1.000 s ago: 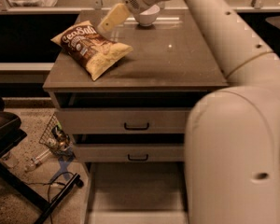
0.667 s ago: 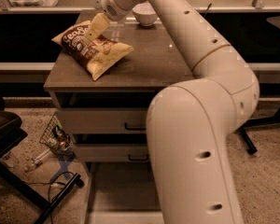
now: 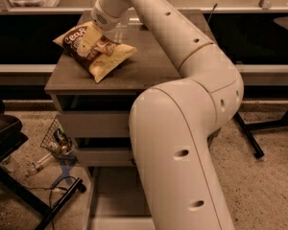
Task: Place brown chip bag into bottom drawer
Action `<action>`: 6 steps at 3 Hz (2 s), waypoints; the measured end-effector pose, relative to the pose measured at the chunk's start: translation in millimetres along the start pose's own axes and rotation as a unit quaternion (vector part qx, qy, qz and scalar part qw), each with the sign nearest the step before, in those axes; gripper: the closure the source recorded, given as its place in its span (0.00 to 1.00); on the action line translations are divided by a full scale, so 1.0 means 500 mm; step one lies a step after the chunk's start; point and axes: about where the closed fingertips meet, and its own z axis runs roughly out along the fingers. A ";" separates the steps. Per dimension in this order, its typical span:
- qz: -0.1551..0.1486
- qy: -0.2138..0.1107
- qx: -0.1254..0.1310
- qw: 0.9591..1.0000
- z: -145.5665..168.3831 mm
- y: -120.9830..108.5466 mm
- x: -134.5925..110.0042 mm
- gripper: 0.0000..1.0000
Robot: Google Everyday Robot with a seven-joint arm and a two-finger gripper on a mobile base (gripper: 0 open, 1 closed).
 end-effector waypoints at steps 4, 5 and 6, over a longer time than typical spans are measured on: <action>0.043 0.035 -0.057 0.997 0.066 0.044 0.046 0.95; 0.043 0.035 -0.057 0.997 0.063 0.043 0.044 1.00; 0.044 0.012 -0.031 0.998 -0.054 0.037 0.047 1.00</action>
Offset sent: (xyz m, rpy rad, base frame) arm -0.0197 0.0080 -0.0794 -0.0049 0.2354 -0.0072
